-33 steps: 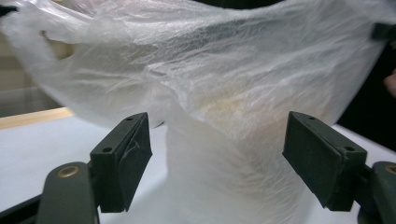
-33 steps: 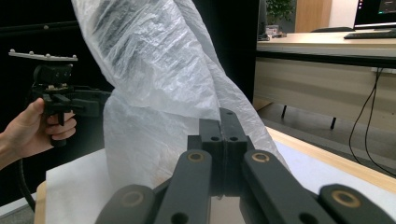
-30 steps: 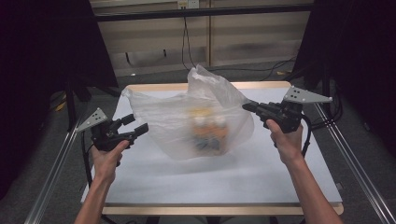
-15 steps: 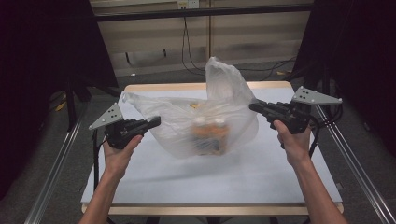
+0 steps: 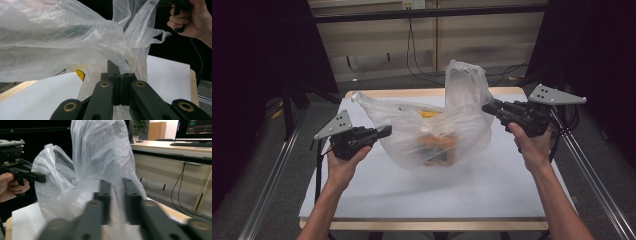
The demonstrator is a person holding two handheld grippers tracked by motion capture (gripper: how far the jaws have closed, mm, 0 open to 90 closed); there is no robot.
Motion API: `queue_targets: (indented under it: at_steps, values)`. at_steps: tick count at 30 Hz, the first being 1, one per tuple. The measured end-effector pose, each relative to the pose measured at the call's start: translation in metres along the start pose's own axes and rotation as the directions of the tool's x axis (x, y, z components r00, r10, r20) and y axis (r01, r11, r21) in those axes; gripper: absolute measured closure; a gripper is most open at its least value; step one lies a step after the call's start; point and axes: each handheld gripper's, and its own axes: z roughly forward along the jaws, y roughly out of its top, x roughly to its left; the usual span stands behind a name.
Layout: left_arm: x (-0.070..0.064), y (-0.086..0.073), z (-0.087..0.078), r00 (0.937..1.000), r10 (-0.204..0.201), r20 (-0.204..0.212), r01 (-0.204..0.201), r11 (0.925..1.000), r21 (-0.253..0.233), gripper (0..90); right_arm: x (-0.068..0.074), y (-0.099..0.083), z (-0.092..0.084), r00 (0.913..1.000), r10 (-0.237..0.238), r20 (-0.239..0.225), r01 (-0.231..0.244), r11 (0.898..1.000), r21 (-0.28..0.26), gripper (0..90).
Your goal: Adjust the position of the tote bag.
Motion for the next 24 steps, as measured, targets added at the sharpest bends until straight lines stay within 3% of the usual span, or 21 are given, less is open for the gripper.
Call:
queue_targets:
  at_steps: [2, 8, 10, 14, 20, 24]
  values:
    - [0.0, -0.003, 0.0, 1.0, 0.006, 0.001, -0.006, 0.9998, 0.018, 90.0, -0.001, -0.001, -0.001, 1.0, 0.0, 0.005, 0.0, 1.0, -0.001, 89.9]
    - [0.0, -0.017, 0.002, 0.9998, -0.003, 0.017, 0.002, 0.9989, 0.048, 90.0, -0.008, -0.014, -0.006, 0.9991, 0.037, 0.021, -0.037, 0.999, 0.007, 90.0]
    - [-0.001, -0.021, 0.004, 0.9998, 0.012, 0.015, -0.013, 0.9973, 0.072, 90.0, -0.008, -0.02, -0.006, 0.9987, 0.044, 0.024, -0.045, 0.999, 0.024, 90.0]
    - [-0.001, -0.027, 0.008, 0.9998, -0.008, 0.017, 0.006, 0.996, 0.09, 90.0, -0.01, -0.032, -0.005, 0.998, 0.056, 0.029, -0.057, 0.997, 0.044, 90.0]
    - [0.007, -0.038, 0.014, 0.9997, -0.025, 0.002, 0.024, 0.9911, 0.131, 90.0, -0.016, -0.041, 0.0, 0.997, 0.066, 0.04, -0.069, 0.996, 0.063, 90.0]
    - [0.01, -0.046, 0.02, 0.9991, -0.034, 0.025, 0.03, 0.9871, 0.158, 90.0, -0.02, -0.047, 0.006, 0.9957, 0.077, 0.051, -0.081, 0.993, 0.088, 90.0]
